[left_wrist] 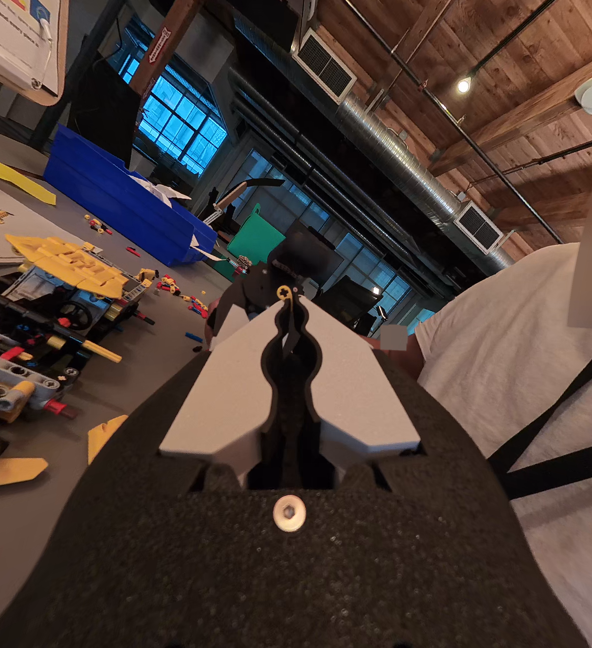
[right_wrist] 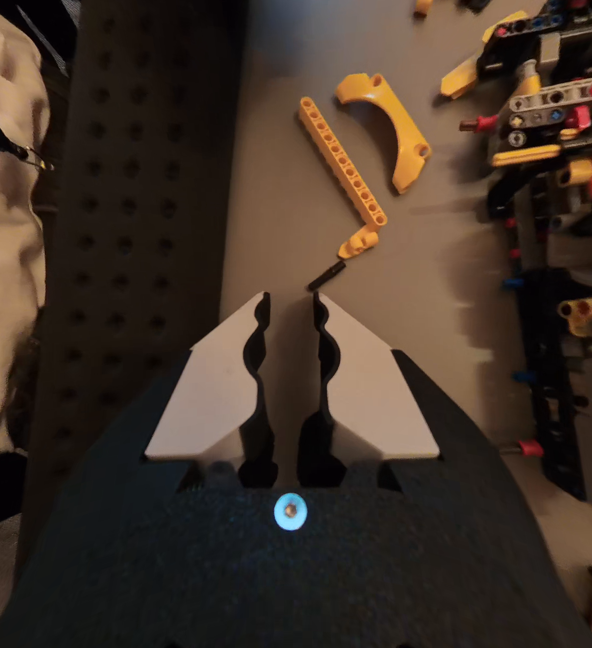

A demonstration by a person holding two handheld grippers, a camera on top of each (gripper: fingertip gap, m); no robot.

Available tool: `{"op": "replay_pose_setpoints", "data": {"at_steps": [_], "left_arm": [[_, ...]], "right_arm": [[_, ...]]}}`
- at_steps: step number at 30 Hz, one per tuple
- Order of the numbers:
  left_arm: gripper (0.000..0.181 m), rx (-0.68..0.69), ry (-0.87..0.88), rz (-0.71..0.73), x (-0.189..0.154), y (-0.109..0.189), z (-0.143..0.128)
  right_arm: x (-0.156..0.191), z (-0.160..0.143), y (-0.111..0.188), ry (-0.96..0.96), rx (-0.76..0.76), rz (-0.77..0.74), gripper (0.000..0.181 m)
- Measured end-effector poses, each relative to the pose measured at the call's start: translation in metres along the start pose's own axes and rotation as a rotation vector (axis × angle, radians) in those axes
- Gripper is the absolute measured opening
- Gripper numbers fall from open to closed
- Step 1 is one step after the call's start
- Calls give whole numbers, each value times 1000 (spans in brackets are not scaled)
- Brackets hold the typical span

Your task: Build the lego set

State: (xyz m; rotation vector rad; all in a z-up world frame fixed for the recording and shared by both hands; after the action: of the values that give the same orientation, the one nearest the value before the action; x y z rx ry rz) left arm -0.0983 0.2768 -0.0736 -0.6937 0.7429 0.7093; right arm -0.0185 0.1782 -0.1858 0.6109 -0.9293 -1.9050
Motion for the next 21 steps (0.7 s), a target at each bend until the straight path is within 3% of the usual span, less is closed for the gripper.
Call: {"op": "replay_pose_setpoints", "data": {"at_steps": [6,10,13,21], "left_arm": [[1,-11,7,-6,0,2,2],[1,-31,11,-5,0,6,6],[1,-47,-14,30,2,13,12],[0,-78,-47,102,8,26,21]], "right_arm": [[4,25,-23,9,-104,23,25],[-5,35,-17,34,-141,-21,23],[-19,30,-12,51,-104,-59,23],[-3,47,-33,56,-60,85,18]]}}
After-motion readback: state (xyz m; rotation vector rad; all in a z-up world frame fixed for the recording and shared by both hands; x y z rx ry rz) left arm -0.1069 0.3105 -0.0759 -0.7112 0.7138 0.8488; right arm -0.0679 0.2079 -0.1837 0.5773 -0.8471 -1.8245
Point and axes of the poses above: each gripper's, where its closed fingertips meet, y back along the fingers, z out of its top, x = y × z across the jaws, the point moved 3 cm from there along y, back along the fingers, and after that the axes turned 15 degrees about y, right-handed, at the moved point
